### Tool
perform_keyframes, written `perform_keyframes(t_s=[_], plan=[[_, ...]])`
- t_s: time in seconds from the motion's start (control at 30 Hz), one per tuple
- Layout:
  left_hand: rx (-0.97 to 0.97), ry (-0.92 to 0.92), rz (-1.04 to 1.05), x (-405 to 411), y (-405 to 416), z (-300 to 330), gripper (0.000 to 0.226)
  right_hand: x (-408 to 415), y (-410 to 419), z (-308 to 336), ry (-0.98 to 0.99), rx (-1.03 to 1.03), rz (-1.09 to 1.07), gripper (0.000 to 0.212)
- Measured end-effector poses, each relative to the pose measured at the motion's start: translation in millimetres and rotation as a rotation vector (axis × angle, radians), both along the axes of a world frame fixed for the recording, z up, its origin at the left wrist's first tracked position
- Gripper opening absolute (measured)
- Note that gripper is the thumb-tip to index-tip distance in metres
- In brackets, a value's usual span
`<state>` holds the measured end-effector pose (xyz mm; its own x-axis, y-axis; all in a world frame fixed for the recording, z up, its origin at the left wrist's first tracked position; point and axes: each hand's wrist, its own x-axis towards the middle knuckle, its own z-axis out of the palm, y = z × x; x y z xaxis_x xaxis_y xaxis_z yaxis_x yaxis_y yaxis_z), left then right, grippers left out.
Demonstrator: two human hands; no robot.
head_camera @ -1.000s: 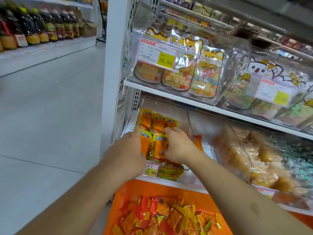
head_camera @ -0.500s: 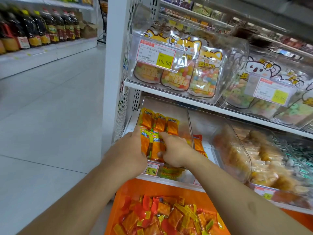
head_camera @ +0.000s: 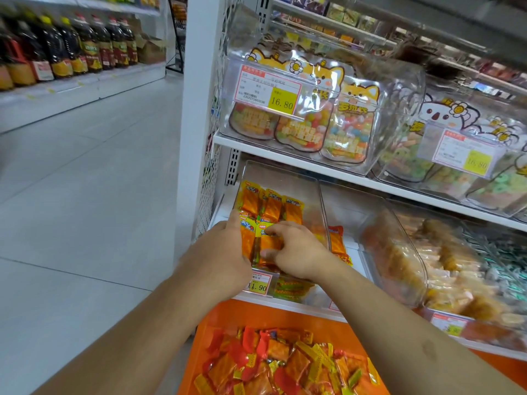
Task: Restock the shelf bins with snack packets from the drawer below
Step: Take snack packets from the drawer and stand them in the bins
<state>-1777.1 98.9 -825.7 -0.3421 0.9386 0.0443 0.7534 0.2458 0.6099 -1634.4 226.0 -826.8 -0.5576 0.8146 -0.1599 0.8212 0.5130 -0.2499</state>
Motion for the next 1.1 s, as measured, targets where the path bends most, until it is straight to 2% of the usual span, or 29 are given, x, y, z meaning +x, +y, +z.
perform_keyframes(t_s=[0.07,0.17,0.33,0.47,0.57,0.77,0.87,1.0,1.1], plan=[[-0.003,0.0,-0.004,0,0,0,0.084,-1,0,0,-0.058,0.008,0.003,0.075],[-0.006,0.008,0.004,1,-1,1,0.086,-2,-1,-1,-0.088,0.013,-0.012,0.077],[-0.015,-0.006,0.001,1,-2,3,0.086,1,-2,1,-0.025,-0.028,-0.021,0.091],[-0.023,0.006,0.007,2,-3,5,0.083,3,-6,0,-0.053,0.004,-0.01,0.093],[-0.027,-0.018,0.008,1,-3,7,0.082,7,-13,4,0.0,0.032,-0.015,0.094],[0.027,0.012,0.021,8,-24,16,0.08,50,-51,27,0.215,0.164,0.068,0.069],[0.078,0.057,-0.005,15,-41,18,0.074,89,-78,27,0.31,0.137,0.063,0.051],[0.105,0.008,-0.061,33,-66,18,0.053,146,-107,0,0.377,0.072,-0.015,0.037],[0.041,-0.055,-0.178,59,-78,4,0.036,186,-118,-43,0.329,-0.004,-0.081,0.031]])
